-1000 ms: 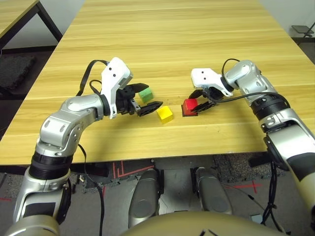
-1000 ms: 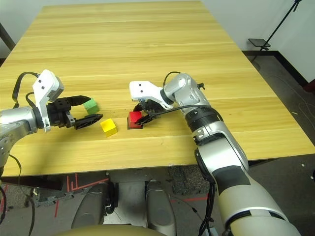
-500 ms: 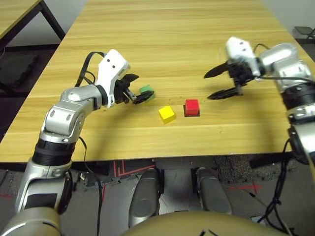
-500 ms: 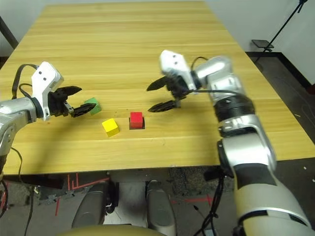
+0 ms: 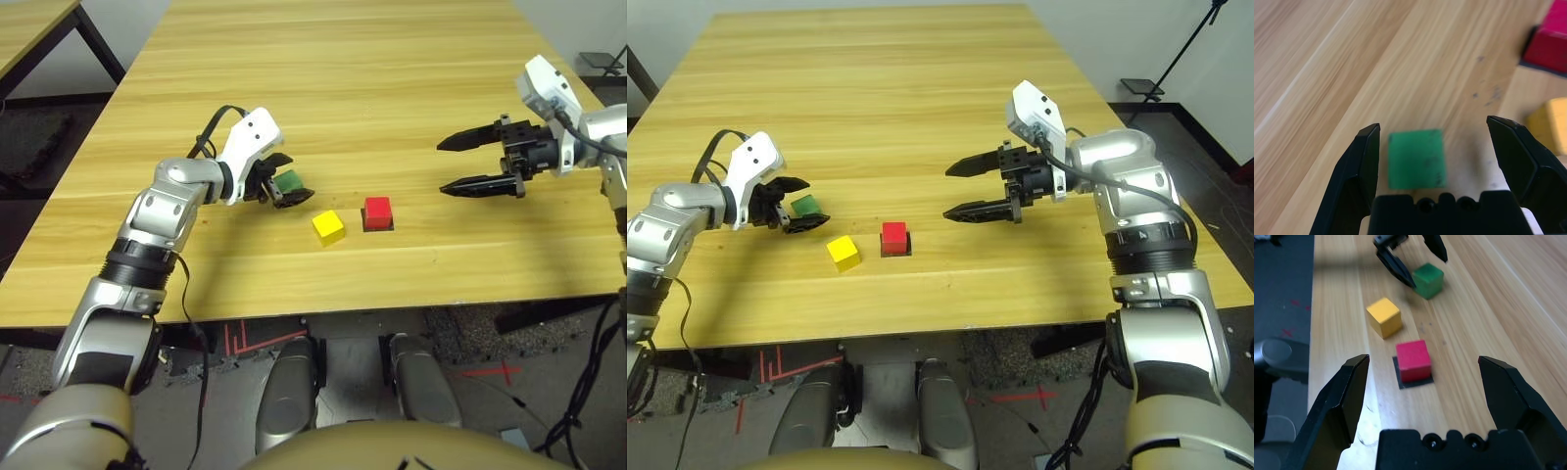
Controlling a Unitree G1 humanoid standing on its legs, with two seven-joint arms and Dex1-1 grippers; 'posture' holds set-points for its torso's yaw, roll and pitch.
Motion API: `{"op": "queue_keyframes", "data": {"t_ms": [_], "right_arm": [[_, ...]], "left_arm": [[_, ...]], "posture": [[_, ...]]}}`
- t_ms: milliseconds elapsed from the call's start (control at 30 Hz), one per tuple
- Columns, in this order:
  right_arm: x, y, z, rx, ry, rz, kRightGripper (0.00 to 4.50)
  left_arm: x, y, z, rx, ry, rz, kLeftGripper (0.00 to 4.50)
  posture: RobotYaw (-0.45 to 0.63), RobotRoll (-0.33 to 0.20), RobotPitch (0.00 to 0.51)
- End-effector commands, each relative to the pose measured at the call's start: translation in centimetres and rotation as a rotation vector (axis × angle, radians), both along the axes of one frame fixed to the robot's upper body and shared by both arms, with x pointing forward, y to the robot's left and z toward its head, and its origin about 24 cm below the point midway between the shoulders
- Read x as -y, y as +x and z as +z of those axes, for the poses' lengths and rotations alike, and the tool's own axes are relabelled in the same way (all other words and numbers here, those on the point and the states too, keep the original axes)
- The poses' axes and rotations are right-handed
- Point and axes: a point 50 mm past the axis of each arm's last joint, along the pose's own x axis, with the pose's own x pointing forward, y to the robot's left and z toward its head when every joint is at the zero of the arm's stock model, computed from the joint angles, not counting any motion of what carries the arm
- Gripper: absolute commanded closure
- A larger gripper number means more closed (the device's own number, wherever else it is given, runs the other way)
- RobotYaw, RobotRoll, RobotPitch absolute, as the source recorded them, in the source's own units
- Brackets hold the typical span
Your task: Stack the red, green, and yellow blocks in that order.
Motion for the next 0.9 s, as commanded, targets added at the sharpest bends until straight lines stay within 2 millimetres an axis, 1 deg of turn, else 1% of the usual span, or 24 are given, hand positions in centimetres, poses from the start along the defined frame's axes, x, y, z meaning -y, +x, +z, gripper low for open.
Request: {"op": "queue_keyframes", "data": {"t_ms": [33, 167, 333, 433, 500, 567, 600, 633, 700, 800, 900], "right_arm": [[0.0, -0.6, 0.3, 0.008, 0.022, -0.019, 0.02], [-0.2, -0.7, 0.3, 0.011, 0.036, -0.029, 0.02], [-0.4, -0.6, 0.5, 0.019, 0.047, -0.038, 0.02], [-0.3, -0.5, 0.5, 0.021, 0.049, -0.042, 0.0], [-0.1, -0.5, 0.4, 0.022, 0.047, -0.029, 0.0], [0.5, -0.6, -0.1, 0.021, 0.023, -0.016, 0.0], [0.7, -0.7, -0.3, 0.019, 0.016, -0.009, 0.0], [0.8, -0.7, -0.4, 0.018, 0.013, -0.005, 0.0], [1.3, -0.9, -0.8, 0.011, 0.027, 0.008, 0.0], [2.0, -1.2, -1.2, 0.004, 0.022, 0.007, 0.0], [2.5, -1.3, -1.4, 0.005, 0.031, -0.016, 0.0]], "left_arm": [[-0.6, 0.6, -0.5, -0.008, 0.057, 0.031, 0.0], [-0.9, 0.9, -0.9, -0.03, 0.067, 0.047, 0.0], [-0.6, 0.7, -1.7, -0.069, 0.056, 0.029, 0.0], [-0.3, 0.7, -2.1, -0.085, 0.045, 0.022, 0.63], [0.1, 0.7, -2.1, -0.103, 0.017, 0.019, 1.31], [0.3, 0.7, -2.2, -0.112, 0.022, 0.006, 1.95], [0.3, 0.7, -2.2, -0.112, 0.029, -0.001, 2.35], [0.3, 0.7, -2.1, -0.115, 0.033, -0.007, 2.48], [0.6, 1.0, -1.2, -0.106, 0.018, -0.02, 2.48], [1.3, 1.4, 0.8, -0.072, -0.002, -0.056, 2.48], [2.6, 1.8, 3.2, -0.027, -0.029, -0.117, 2.48]], "posture": [[0.06, -0.126, 0.056], [0.06, -0.123, 0.056], [0.06, -0.124, 0.061], [0.06, -0.125, 0.063], [0.07, -0.123, 0.066], [0.07, -0.119, 0.068], [0.06, -0.116, 0.067], [0.06, -0.115, 0.067], [0.06, -0.11, 0.068], [0.05, -0.099, 0.067], [0.04, -0.092, 0.068]]}}
